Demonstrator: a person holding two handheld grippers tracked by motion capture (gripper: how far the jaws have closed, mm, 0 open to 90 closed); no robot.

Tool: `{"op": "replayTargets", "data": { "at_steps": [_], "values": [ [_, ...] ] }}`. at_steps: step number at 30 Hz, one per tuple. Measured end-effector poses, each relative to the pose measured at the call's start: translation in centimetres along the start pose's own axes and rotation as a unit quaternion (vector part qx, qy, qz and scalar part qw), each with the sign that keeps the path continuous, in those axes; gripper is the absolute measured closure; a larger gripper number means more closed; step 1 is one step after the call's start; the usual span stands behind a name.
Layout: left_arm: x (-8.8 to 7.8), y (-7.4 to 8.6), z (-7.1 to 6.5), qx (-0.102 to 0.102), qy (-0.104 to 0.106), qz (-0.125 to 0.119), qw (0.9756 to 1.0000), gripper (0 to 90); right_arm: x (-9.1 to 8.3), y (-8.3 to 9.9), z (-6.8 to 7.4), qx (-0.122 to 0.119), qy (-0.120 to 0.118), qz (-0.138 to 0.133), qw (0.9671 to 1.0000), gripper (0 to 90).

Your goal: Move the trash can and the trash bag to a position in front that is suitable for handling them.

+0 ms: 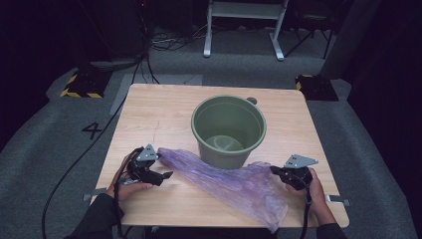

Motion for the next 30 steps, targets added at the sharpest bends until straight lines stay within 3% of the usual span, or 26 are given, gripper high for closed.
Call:
{"op": "replayTargets", "data": {
  "at_steps": [2, 3, 4, 6, 9, 11, 13, 14, 16, 17, 20, 21, 22, 23, 25, 26, 27, 29, 30],
  "values": [
    [0.0, 0.0, 0.1, -0.004, 0.004, -0.003, 1.0000, 16.9, 0.0, 0.1, -0.5, 0.001, 0.004, 0.004, 1.0000, 90.0],
    [0.1, 0.1, 0.3, -0.009, 0.008, -0.006, 0.9999, 16.9, 0.1, 0.6, -1.9, -0.011, 0.027, 0.019, 0.9994, 90.0],
    [0.1, 0.1, 0.3, -0.014, 0.014, -0.008, 0.9998, 16.9, 0.0, 0.6, -2.3, -0.010, 0.032, 0.019, 0.9993, 90.0],
    [0.4, 0.1, 0.0, -0.020, 0.035, -0.012, 0.9991, 16.9, 0.0, 0.6, -2.7, -0.006, 0.037, 0.019, 0.9991, 89.3],
    [0.9, 0.0, -1.0, -0.008, 0.059, -0.008, 0.9982, 19.3, -0.3, 0.6, -4.1, -0.011, 0.067, 0.024, 0.9974, 83.7],
    [1.2, 0.1, -1.5, 0.003, 0.060, 0.000, 0.9982, 19.7, -0.6, 0.5, -5.1, -0.001, 0.090, 0.024, 0.9956, 79.4],
    [1.3, 0.1, -1.9, 0.009, 0.071, 0.000, 0.9974, 23.5, -0.9, 0.5, -5.8, 0.023, 0.103, 0.019, 0.9943, 64.1],
    [1.3, 0.0, -2.1, 0.011, 0.073, -0.002, 0.9973, 25.0, -1.1, 0.6, -6.0, 0.035, 0.109, 0.021, 0.9932, 61.7],
    [1.4, 0.2, -2.5, 0.014, 0.082, 0.004, 0.9965, 29.9, -1.9, 0.4, -6.1, 0.056, 0.110, 0.010, 0.9922, 48.0],
    [1.5, 0.2, -2.7, 0.014, 0.087, 0.004, 0.9961, 30.6, -2.3, 0.2, -6.0, 0.067, 0.111, 0.004, 0.9915, 49.8],
    [1.7, 0.4, -3.1, 0.023, 0.092, 0.015, 0.9953, 32.0, -4.3, -0.8, -4.7, 0.078, 0.091, -0.031, 0.9922, 45.8],
    [1.7, 0.4, -3.2, 0.023, 0.092, 0.014, 0.9954, 33.8, -5.4, -1.3, -3.0, 0.065, 0.073, -0.045, 0.9942, 43.8],
    [1.7, 0.4, -3.2, 0.024, 0.092, 0.014, 0.9954, 33.8, -5.4, -1.3, -3.0, 0.065, 0.073, -0.045, 0.9942, 43.8],
    [1.8, 0.4, -3.3, 0.023, 0.093, 0.015, 0.9953, 34.4, -5.9, -1.6, -2.1, 0.060, 0.061, -0.052, 0.9950, 43.8],
    [1.9, 0.5, -3.4, 0.025, 0.094, 0.016, 0.9951, 34.8, -6.7, -1.7, 0.0, 0.049, 0.033, -0.057, 0.9966, 39.0],
    [1.9, 0.6, -3.4, 0.024, 0.094, 0.018, 0.9951, 35.2, -7.0, -1.6, 1.7, 0.045, 0.002, -0.058, 0.9973, 34.8],
    [2.0, 0.7, -3.5, 0.026, 0.093, 0.021, 0.9951, 35.2, -7.0, -1.6, 1.7, 0.045, 0.002, -0.058, 0.9973, 34.8],
    [2.1, 0.8, -3.6, 0.028, 0.093, 0.024, 0.9950, 35.9, -6.8, -0.8, 4.4, 0.034, -0.045, -0.051, 0.9971, 31.4],
    [2.2, 0.9, -3.6, 0.029, 0.091, 0.024, 0.9951, 35.9, -6.5, -0.3, 5.1, 0.024, -0.049, -0.039, 0.9977, 31.2]
  ]
}}
Point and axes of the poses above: each handheld gripper's, and its own axes: x roughly forward along the jaws, y roughly out of its underside, z roughly to its left, the point moved 10 cm from there along x, roughly forward along the jaws, and after that the axes turned 1 degree about -z, right-handed, at the moved point
